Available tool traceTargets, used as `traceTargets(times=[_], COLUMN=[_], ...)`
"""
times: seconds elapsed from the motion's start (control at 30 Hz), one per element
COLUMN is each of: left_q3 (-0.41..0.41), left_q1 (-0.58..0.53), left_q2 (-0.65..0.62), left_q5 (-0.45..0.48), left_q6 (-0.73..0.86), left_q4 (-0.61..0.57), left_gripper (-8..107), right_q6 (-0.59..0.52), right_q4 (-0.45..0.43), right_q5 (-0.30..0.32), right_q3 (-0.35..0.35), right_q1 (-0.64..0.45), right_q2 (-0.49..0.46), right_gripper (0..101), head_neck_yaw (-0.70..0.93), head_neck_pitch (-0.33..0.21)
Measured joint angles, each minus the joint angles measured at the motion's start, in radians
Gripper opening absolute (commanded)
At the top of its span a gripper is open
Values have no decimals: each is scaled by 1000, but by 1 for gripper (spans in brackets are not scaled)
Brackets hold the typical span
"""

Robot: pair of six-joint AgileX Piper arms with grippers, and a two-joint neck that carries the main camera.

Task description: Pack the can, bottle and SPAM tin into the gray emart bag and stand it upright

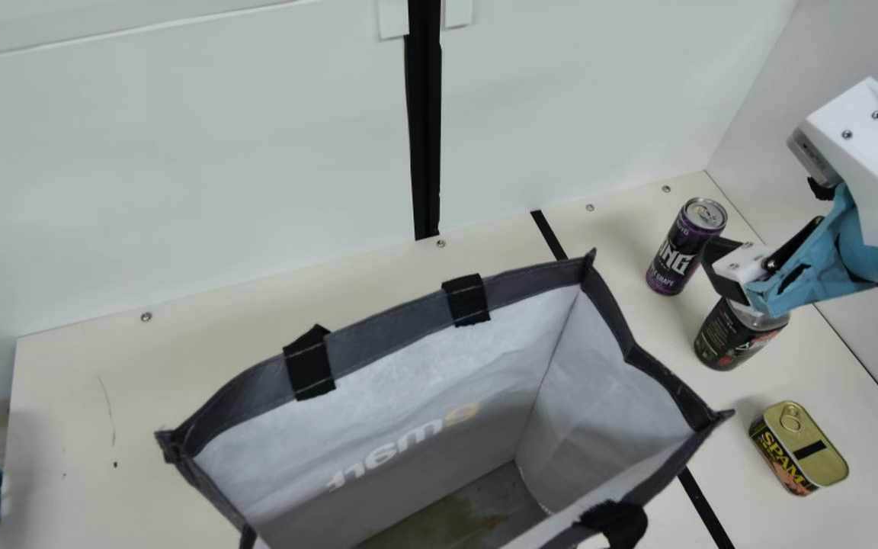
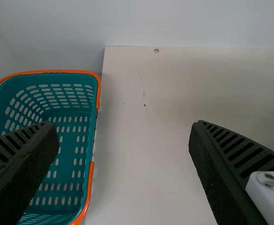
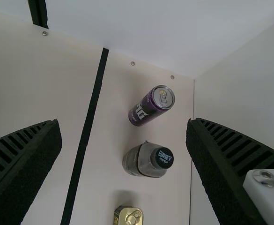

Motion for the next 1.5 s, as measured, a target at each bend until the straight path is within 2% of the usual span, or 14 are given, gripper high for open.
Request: traceTargets(times=[0.57,1.5], left_q3=[-17,-243], left_q1=[-13,-84], left_q2=[17,235], left_q5=[-10,-75], left_q6=[0,99], left_q4=[-5,-110], left_gripper=[90,90], right_q6=[0,0], right_q4=[0,0], right_q5=[0,0], right_q3=[0,0], right_q1=[0,0], right_q2=[0,0], right_gripper=[95,95], head_neck_yaw=[-2,0], head_neck_pitch=[0,0])
